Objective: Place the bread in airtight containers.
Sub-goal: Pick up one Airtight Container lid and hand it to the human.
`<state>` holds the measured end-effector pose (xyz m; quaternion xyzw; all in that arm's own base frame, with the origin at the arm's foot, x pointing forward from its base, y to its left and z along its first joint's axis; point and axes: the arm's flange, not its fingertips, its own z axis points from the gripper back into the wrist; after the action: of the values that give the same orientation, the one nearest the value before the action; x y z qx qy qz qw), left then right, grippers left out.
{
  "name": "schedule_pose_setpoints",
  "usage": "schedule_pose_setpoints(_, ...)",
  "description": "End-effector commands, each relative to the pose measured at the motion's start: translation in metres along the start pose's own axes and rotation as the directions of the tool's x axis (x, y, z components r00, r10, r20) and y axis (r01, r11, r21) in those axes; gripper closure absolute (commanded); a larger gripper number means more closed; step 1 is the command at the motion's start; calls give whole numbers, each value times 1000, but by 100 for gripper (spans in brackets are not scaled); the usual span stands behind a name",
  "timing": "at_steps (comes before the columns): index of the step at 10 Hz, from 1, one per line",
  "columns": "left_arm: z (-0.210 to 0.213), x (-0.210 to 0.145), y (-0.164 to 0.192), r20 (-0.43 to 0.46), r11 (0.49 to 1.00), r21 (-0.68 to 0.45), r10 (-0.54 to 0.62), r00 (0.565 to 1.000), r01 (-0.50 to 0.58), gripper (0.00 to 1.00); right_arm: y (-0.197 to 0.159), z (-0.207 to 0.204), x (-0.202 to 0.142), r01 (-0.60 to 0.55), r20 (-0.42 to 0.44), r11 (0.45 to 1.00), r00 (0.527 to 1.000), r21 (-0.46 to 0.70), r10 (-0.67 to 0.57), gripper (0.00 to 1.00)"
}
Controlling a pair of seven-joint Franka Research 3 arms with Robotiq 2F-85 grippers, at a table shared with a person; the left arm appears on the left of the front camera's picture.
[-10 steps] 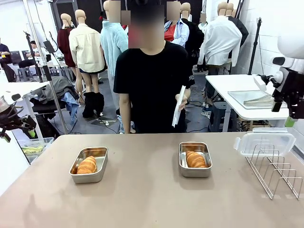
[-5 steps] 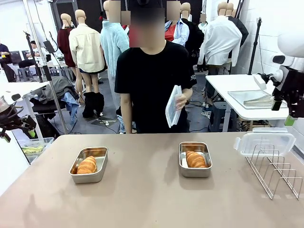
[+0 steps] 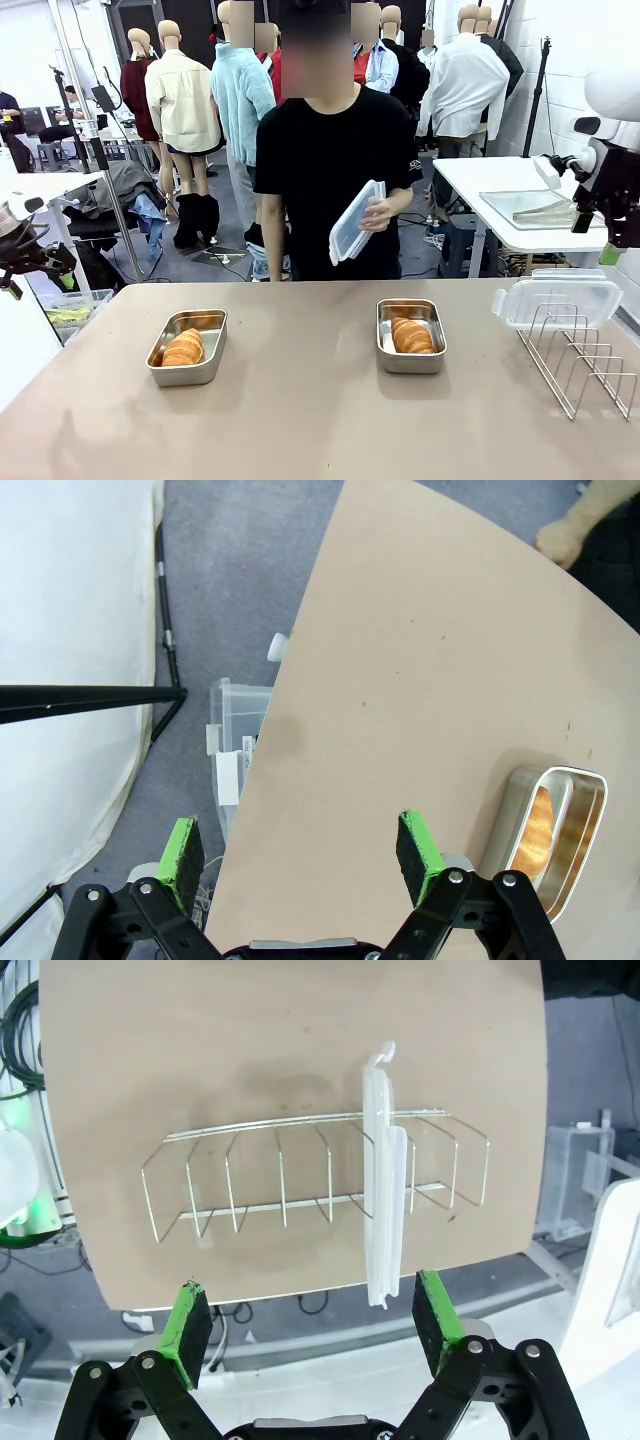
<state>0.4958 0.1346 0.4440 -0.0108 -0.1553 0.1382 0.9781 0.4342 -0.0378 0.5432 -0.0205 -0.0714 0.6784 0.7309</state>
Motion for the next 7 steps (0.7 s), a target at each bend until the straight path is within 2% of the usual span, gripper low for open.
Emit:
schedule_pose_setpoints(1,1,0,2,1,1000,2,2,1000,-2,0,0,1,4,15,-13,1000,1000,3,-15,0)
schedule_pose_setpoints(7,1,0,2,1,1000,2,2,1000,-2,0,0,1,4,15,-13,1000,1000,3,-15,0)
